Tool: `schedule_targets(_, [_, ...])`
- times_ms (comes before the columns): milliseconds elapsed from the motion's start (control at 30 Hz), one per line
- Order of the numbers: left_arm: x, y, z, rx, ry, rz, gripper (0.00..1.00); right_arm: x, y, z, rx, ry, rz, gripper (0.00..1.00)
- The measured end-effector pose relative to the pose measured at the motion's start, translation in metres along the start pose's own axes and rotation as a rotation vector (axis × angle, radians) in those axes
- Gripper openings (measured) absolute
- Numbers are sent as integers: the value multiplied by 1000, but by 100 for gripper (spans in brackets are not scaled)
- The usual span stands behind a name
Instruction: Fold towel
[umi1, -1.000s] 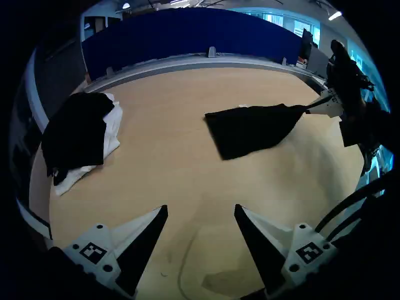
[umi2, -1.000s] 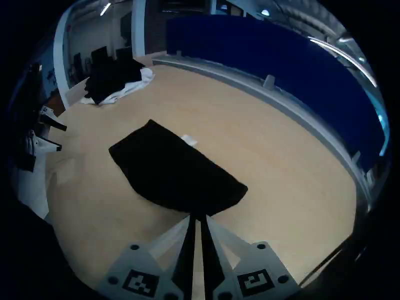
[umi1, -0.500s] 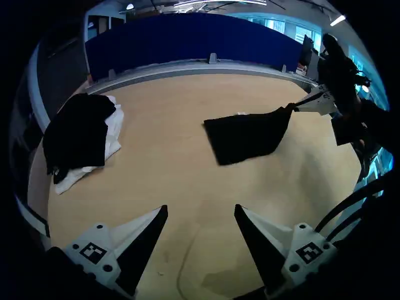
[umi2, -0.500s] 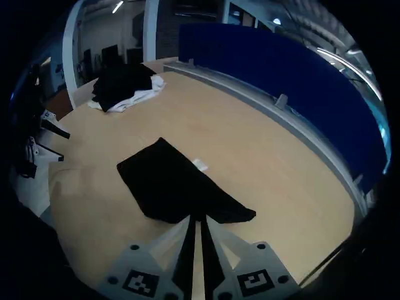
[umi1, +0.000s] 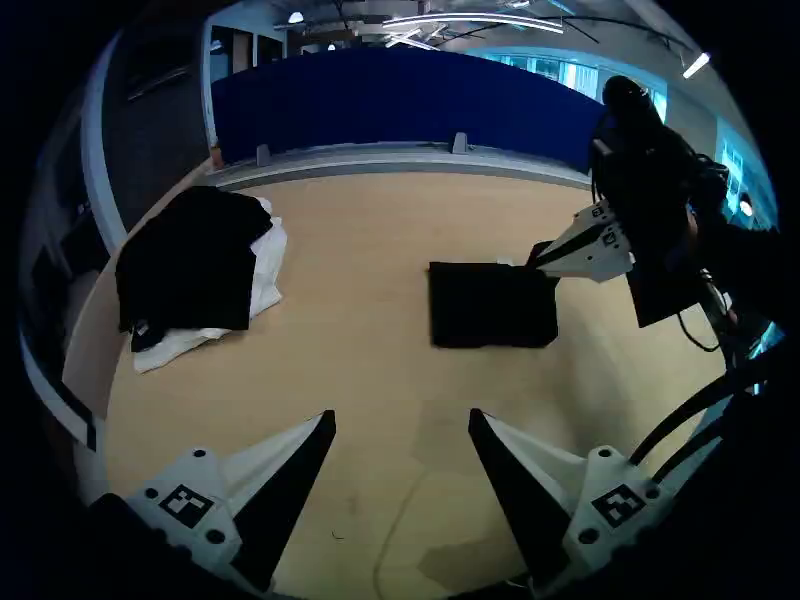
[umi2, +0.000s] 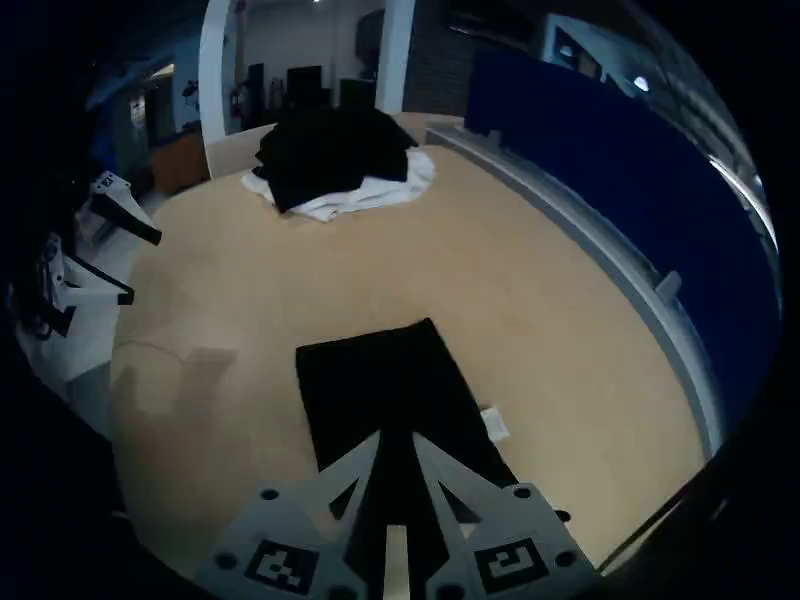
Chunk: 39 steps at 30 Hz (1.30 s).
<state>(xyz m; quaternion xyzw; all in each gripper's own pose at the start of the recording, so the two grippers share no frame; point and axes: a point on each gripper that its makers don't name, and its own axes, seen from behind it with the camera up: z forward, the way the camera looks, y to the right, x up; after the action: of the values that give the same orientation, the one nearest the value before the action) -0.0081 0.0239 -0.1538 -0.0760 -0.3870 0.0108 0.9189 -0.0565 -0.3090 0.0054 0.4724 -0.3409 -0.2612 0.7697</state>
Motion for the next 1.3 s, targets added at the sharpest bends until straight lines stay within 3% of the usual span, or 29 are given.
schedule_targets(200, [0,-2,-7,16,14,-38,99,13,-27,39,72,-25,-69,7])
schedule_targets(400, [-2,-2,-9,14,21,-53,99,28,-35,56,107,-35,-102,7])
schedule_targets(800, [-2,-2,-10,4,26,-52,99,26,-32,48,102,-40,-89,7])
schedule_targets(1133, [0,1,-9,-4,26,-26,99,16,-28,23,66,-9,-17,6])
schedule_targets(1233, [-1,2,-8,-5,25,-22,99,15,-25,15,45,7,10,18])
schedule_targets(1300, [-1,3,-8,-6,24,-18,99,13,-25,10,33,17,27,31])
